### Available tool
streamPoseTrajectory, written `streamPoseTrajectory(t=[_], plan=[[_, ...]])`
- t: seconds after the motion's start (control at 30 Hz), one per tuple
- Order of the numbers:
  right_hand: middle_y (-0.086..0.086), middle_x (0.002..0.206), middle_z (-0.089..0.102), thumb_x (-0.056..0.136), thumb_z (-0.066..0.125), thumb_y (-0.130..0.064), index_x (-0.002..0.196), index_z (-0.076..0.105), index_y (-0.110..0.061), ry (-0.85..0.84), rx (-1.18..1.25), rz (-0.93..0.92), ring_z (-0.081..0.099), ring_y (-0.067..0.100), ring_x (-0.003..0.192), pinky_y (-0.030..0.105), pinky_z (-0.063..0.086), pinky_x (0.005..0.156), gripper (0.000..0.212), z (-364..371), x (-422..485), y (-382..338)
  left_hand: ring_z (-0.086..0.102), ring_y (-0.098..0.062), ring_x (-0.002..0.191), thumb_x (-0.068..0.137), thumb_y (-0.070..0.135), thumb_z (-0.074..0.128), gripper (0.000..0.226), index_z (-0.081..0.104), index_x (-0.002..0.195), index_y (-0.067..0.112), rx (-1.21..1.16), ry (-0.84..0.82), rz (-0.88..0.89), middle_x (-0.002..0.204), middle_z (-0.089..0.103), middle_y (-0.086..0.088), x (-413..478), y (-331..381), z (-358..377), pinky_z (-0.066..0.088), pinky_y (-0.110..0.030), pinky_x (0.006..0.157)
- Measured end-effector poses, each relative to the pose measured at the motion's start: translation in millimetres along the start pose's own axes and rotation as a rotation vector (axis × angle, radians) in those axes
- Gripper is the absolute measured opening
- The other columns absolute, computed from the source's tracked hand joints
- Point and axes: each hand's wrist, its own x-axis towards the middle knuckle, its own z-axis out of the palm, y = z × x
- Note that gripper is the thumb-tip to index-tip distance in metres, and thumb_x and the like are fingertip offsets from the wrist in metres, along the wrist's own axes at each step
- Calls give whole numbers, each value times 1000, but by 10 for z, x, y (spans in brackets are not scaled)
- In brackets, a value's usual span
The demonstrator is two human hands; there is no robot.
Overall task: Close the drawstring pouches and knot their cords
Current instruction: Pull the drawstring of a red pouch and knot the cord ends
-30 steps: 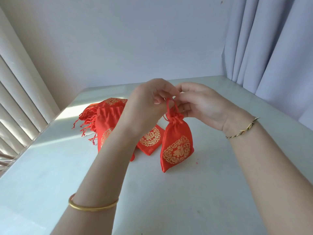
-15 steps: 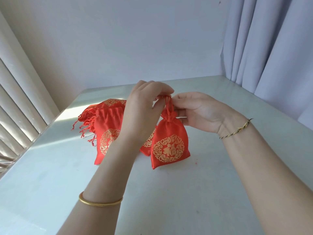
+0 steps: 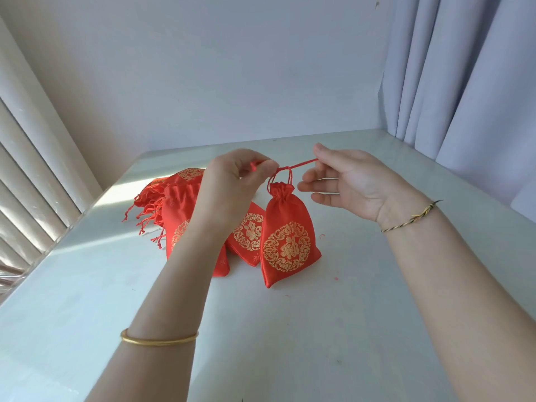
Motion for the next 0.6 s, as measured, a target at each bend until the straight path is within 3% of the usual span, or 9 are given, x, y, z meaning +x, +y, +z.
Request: streamPoseTrajectory(t=[0.1, 0.2, 0.3, 0.37, 0.47, 0.53, 0.6], plan=[[-3, 60, 64, 89, 57, -39, 60, 51, -19, 109, -45, -21, 69, 16, 67, 25, 49, 61, 36, -8, 12, 13, 56, 8, 58, 94, 26, 52, 25, 66, 75, 20, 9, 12, -69, 74, 66, 12, -9, 21, -18, 41, -7, 53], [-5, 54, 62, 88, 59, -39, 58, 51, -19, 170, -52, -18, 68, 15, 60, 22, 48, 57, 37, -30, 34, 39, 47, 2, 46, 94, 23, 48, 38, 58, 58, 13, 29, 58, -127, 51, 57, 11, -18, 38, -58, 36, -13, 49], [-6, 50, 58, 87, 62, -32, 56, 50, -18, 217, -58, 17, 64, 13, 53, 20, 46, 52, 36, -99, 51, 82, 33, -4, 35, 89, 15, 47, 38, 48, 52, 7, 44, 20, -164, 33, 43, 12, -22, 31, -113, 24, -15, 39], [-6, 48, 56, 87, 62, -27, 57, 49, -18, 234, -53, 54, 62, 11, 48, 19, 45, 50, 35, -149, 57, 106, 30, -7, 40, 88, 13, 47, 36, 47, 53, 5, 49, 0, -179, 32, 41, 10, -11, 15, -153, 23, -18, 40], [-4, 48, 56, 87, 63, -24, 57, 49, -16, 267, -77, 91, 61, 10, 44, 20, 45, 50, 34, -188, 64, 168, 40, -18, 54, 87, 11, 47, 39, 49, 48, 10, -3, -4, -208, 41, 49, 7, 0, 22, -176, 34, -28, 54], [-4, 46, 56, 87, 62, -24, 58, 49, -15, 285, -105, 98, 61, 9, 42, 20, 45, 49, 33, -181, 68, 202, 54, -19, 64, 88, 8, 46, 46, 51, 43, 15, -103, -17, -217, 59, 63, 0, 3, 60, -155, 45, -35, 66], [-4, 46, 56, 89, 60, -25, 58, 50, -15, 284, -132, 86, 61, 9, 42, 19, 45, 48, 34, -157, 61, 195, 65, -16, 82, 93, 8, 43, 54, 53, 41, 19, -322, -61, -215, 85, 71, -7, -9, 123, -115, 51, -32, 77]])
